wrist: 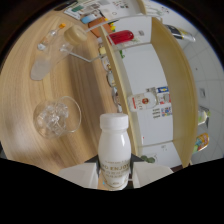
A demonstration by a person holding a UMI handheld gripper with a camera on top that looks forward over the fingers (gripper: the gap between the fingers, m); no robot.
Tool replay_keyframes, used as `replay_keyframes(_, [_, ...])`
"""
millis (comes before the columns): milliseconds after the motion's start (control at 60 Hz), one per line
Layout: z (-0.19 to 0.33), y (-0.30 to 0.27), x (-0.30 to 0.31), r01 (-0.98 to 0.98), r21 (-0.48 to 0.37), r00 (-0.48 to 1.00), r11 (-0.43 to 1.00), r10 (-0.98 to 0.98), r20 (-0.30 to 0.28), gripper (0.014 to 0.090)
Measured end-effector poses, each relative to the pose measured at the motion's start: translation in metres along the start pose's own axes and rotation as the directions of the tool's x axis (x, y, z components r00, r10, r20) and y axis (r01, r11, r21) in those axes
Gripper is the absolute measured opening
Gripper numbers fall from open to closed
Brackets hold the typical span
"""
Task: Make me a cup of Mount Fuji.
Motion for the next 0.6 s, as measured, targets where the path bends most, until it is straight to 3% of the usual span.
replay_keyframes(167, [0.004,-0.009,0.008,0.334,0.014,0.941,0.942,-0.333,-0.052,0.0473])
replay_keyframes(333, [0.005,-0.016,0.005,0.536,0.018,0.843,0.844,-0.533,-0.079,0.0473])
replay_keyframes(600, [0.003,-0.017,0.003,0.546,0.01,0.836,0.838,-0.544,-0.071,0.0473])
